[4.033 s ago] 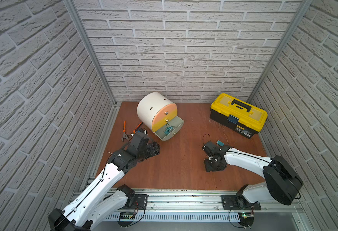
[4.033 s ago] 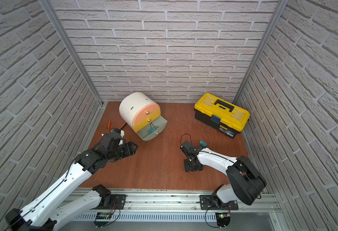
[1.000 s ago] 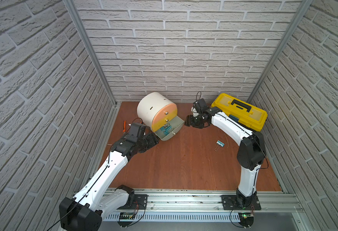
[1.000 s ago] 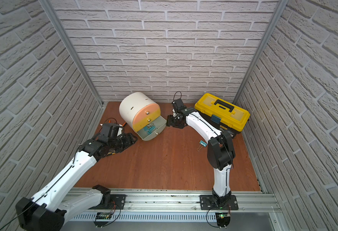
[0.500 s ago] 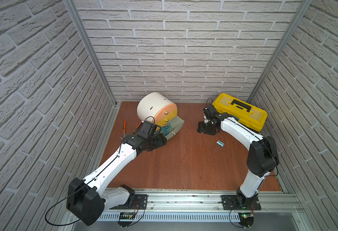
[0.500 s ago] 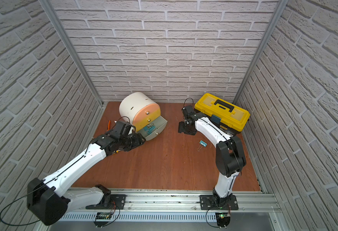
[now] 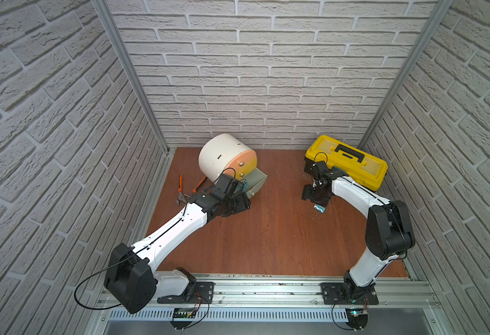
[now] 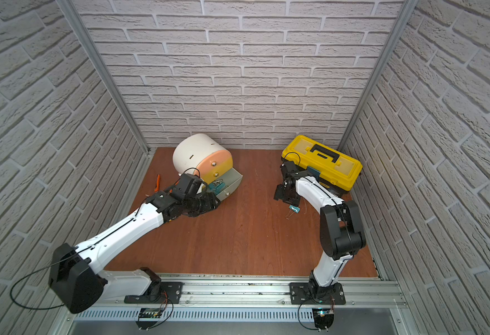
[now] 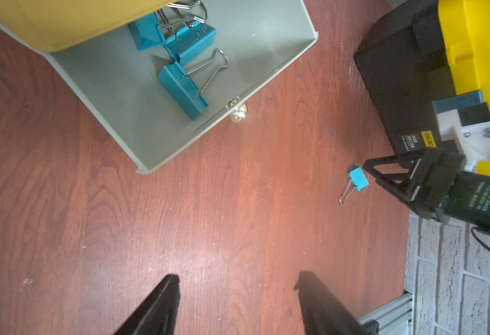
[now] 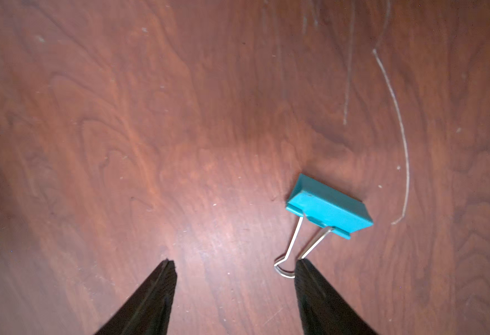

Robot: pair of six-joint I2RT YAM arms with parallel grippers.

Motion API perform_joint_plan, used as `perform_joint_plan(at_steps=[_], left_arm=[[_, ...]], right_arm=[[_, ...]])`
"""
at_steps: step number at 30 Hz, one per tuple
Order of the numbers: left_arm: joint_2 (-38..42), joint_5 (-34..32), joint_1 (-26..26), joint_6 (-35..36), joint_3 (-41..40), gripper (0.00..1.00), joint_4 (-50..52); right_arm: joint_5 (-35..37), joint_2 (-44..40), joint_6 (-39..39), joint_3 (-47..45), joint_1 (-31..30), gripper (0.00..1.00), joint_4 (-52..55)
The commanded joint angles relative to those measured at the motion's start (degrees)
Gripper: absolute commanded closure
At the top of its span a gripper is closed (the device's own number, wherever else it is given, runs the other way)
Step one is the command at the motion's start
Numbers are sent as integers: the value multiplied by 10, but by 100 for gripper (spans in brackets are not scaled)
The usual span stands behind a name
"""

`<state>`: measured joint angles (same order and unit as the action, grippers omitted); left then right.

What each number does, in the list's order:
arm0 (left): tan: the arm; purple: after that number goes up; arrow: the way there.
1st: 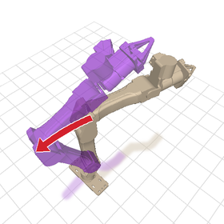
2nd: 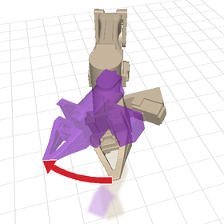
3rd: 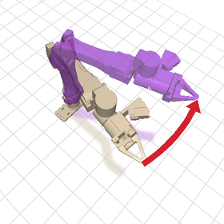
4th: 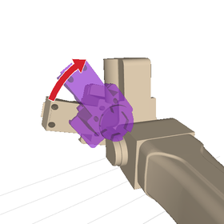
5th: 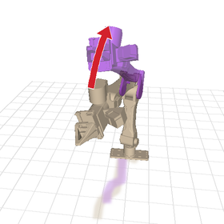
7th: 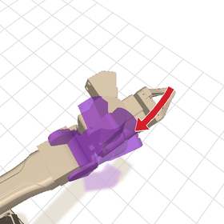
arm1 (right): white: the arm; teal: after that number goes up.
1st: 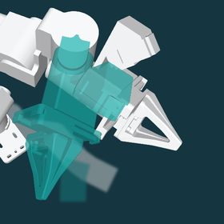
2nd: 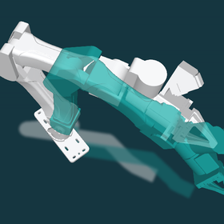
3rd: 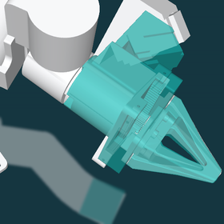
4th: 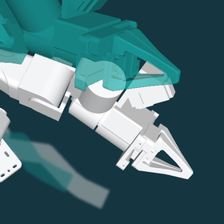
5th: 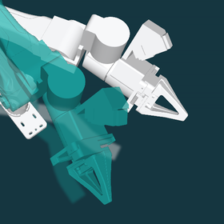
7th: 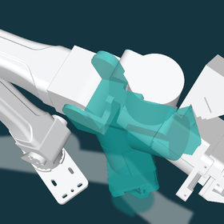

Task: Put the binder clips in the drawer according to color
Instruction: Pick up the binder clip at the center of the board.

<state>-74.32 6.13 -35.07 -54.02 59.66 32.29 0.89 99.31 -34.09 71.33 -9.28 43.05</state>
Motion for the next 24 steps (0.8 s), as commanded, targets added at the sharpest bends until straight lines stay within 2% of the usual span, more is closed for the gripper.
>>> perform_joint_plan(at_steps=[1, 12, 24], left_arm=[[-9, -10, -8, -2, 13, 31, -27], [-11, -18, -14, -5, 8, 31, -34], [-12, -21, -14, -5, 10, 31, -33]], right_arm=[[11, -26, -16, -16, 17, 31, -15], [11, -3, -21, -37, 65, 27, -22], [16, 43, -23, -19, 73, 27, -24]])
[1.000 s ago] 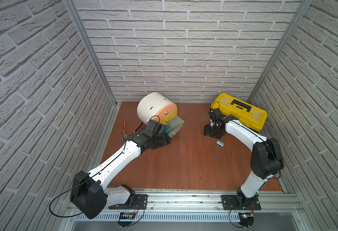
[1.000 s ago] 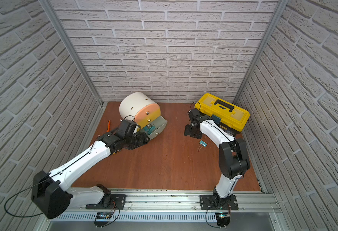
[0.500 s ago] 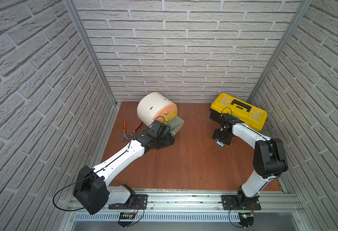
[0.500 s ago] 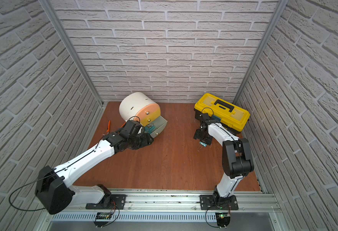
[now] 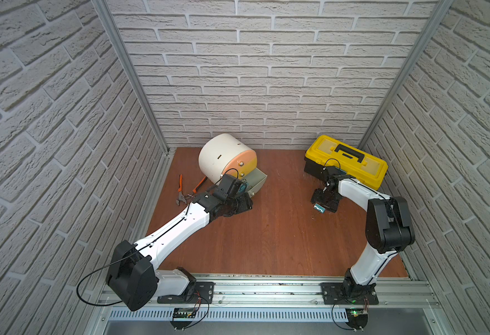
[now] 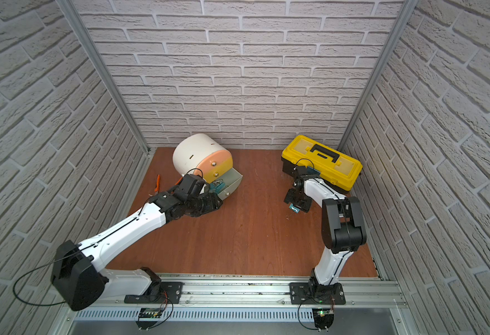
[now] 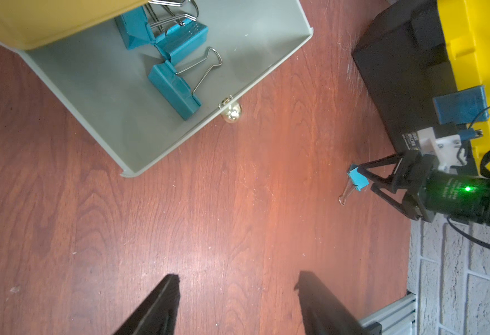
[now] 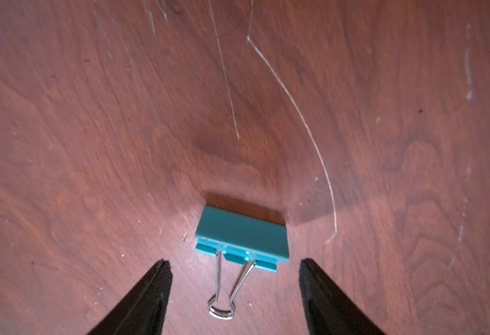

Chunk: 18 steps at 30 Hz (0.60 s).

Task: Put the binder clips in the drawer according to color
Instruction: Pick up the binder clip at the center of the board.

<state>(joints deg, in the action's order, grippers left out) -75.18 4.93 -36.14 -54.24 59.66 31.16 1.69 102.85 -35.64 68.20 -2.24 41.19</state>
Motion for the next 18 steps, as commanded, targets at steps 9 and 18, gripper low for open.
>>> perform_joint_plan(at_steps=[9, 18], left_arm=[[-5, -14, -3, -1, 11, 31, -16], [-6, -14, -3, 0, 12, 31, -16]], right_arm=[[15, 26, -13, 15, 2, 29, -7], [22, 43, -11, 30, 4, 31, -4]])
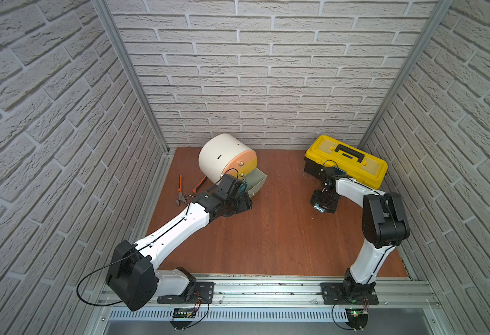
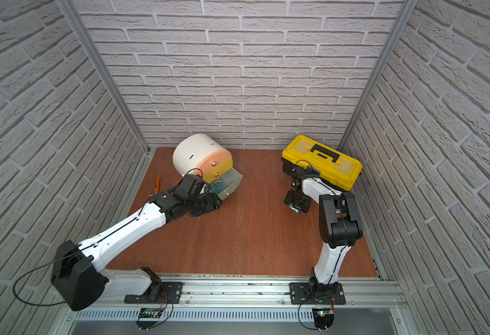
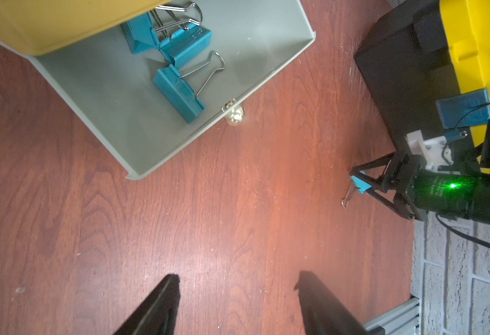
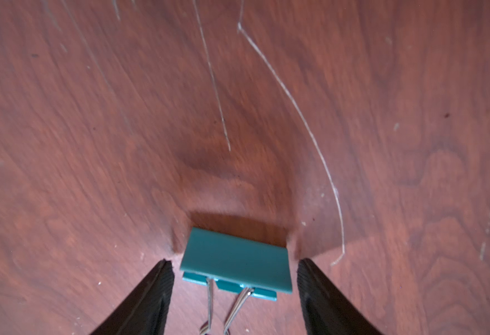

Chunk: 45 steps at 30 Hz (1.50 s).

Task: Put the binder clips in the drawer according to color
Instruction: Pick up the binder clip at the center of the board, then place the binder clip in the drawer.

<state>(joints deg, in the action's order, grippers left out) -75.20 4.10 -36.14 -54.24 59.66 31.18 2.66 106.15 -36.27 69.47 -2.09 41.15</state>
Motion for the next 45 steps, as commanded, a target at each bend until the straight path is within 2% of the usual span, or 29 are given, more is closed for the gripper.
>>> perform_joint_plan(at_steps=[1, 8, 16, 26, 35, 45], left_arm=[[-6, -6, -3, 0, 12, 31, -16], [-8, -6, -3, 0, 12, 31, -17], [-6, -8, -2, 2, 13, 31, -18], [23, -25, 8, 4, 9, 31, 0], [99, -35, 51, -22, -45, 32, 21], [204, -49, 81, -57, -111, 32, 57]], right_arm=[[14, 11, -5, 19, 2, 31, -4], [13, 11, -2, 25, 2, 38, -1], [-3, -14, 3, 15, -5, 53, -9], [-32, -53, -10, 64, -41, 56, -4], [-86, -16, -38, 232, -114, 57, 9], [-128, 119, -66, 460, -197, 57, 40]])
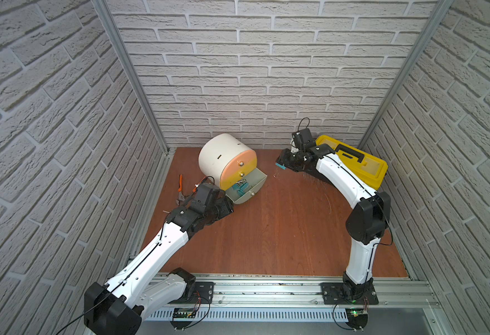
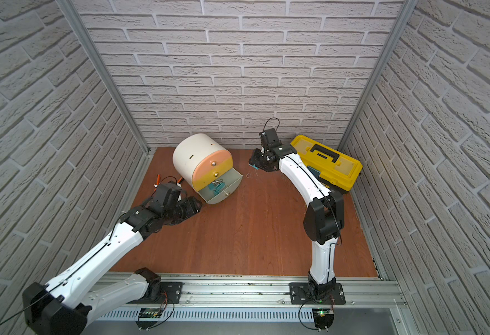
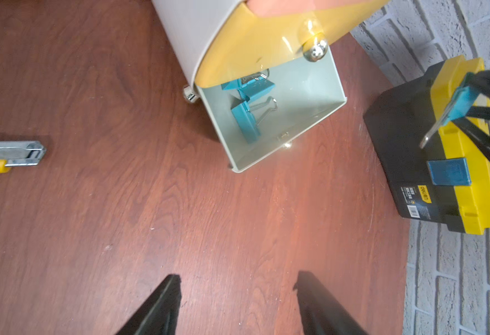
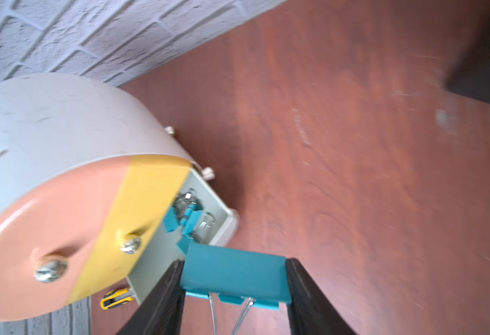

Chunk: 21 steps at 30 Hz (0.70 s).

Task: Put the binder clips in the drawer according to color
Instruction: Place the binder clip in the drawer.

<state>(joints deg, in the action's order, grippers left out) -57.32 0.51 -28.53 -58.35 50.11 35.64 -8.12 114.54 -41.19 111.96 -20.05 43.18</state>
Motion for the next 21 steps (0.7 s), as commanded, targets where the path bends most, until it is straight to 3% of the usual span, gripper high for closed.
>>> perform_joint_plan(at_steps=[1, 11, 21], left_arm=[[33, -14, 7, -18, -20, 32, 16], [98, 0, 25, -44, -64, 31, 25], [130, 10, 37, -55, -84, 31, 39]], right_arm=[[-27, 46, -19, 47, -23, 57, 17], [-68, 144, -40, 157, -60, 57, -1], [-67, 160, -47, 164, -66, 48, -8]])
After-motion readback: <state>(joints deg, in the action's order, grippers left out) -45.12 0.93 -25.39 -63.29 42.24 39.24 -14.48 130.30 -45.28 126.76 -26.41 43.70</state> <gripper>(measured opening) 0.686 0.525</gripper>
